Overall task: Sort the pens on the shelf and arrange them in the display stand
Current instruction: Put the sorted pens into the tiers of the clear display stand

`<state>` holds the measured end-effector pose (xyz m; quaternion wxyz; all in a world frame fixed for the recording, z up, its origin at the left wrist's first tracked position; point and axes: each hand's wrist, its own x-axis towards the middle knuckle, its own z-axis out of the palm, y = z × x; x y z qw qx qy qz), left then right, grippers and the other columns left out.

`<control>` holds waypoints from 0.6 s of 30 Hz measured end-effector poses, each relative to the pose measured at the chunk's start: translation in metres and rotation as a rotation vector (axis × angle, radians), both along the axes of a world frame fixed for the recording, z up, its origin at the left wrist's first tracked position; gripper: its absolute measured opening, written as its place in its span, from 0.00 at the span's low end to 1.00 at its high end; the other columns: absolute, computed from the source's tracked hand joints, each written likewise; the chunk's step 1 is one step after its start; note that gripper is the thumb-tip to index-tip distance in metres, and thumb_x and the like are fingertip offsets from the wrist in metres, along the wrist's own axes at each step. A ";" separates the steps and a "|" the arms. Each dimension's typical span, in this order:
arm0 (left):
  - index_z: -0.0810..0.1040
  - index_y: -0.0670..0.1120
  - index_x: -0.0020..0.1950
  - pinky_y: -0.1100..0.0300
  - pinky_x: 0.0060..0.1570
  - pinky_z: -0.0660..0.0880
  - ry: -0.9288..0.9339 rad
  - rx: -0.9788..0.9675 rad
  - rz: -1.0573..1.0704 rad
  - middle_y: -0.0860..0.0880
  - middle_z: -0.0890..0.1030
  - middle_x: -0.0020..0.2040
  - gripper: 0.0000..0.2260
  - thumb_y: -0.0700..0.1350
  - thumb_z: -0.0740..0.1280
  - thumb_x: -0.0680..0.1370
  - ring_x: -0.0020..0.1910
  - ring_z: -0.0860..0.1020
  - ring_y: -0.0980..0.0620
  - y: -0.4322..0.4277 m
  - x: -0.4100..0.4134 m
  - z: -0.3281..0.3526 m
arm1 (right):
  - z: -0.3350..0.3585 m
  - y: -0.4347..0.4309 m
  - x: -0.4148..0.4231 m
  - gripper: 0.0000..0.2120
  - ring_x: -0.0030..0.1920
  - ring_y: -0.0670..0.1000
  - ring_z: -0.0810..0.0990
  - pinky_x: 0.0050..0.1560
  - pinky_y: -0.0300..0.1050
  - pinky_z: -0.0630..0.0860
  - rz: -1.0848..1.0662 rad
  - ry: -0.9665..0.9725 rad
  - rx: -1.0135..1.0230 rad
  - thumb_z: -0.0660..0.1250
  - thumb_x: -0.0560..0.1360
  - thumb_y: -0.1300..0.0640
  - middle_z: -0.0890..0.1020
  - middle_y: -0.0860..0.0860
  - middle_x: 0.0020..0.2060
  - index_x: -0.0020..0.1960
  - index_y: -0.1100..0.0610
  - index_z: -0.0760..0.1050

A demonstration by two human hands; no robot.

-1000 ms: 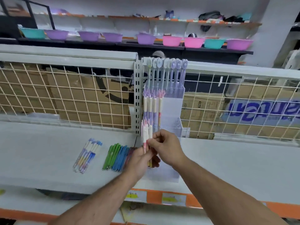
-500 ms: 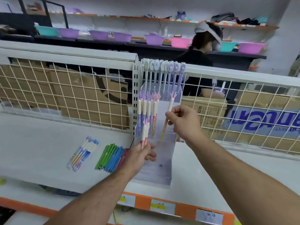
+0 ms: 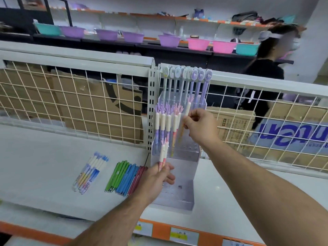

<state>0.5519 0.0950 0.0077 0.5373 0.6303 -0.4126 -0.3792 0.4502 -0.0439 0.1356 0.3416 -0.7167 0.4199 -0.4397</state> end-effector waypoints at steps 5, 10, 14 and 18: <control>0.80 0.48 0.54 0.60 0.47 0.73 0.013 0.005 -0.019 0.46 0.85 0.44 0.12 0.47 0.57 0.85 0.43 0.84 0.52 0.001 0.003 0.000 | -0.013 -0.002 0.001 0.09 0.38 0.54 0.84 0.41 0.54 0.83 0.003 0.122 0.024 0.71 0.77 0.57 0.85 0.50 0.33 0.38 0.53 0.78; 0.80 0.49 0.53 0.59 0.47 0.73 0.001 0.007 -0.035 0.47 0.85 0.43 0.11 0.47 0.58 0.85 0.43 0.84 0.52 0.000 0.004 -0.002 | -0.010 0.000 0.000 0.08 0.40 0.54 0.85 0.38 0.46 0.79 0.019 0.157 0.013 0.71 0.77 0.58 0.85 0.50 0.34 0.39 0.54 0.80; 0.80 0.49 0.52 0.58 0.47 0.73 -0.001 0.001 -0.044 0.47 0.85 0.43 0.11 0.47 0.58 0.85 0.44 0.84 0.51 0.000 0.006 -0.003 | -0.014 0.003 0.001 0.05 0.40 0.52 0.84 0.45 0.50 0.82 0.028 0.196 -0.044 0.71 0.77 0.58 0.85 0.49 0.35 0.41 0.54 0.80; 0.80 0.50 0.52 0.57 0.48 0.73 -0.005 0.011 -0.054 0.47 0.85 0.43 0.11 0.48 0.58 0.85 0.44 0.84 0.52 0.000 0.006 -0.003 | -0.016 0.006 0.003 0.05 0.41 0.53 0.83 0.47 0.53 0.81 -0.004 0.192 -0.061 0.71 0.77 0.57 0.84 0.50 0.36 0.42 0.55 0.80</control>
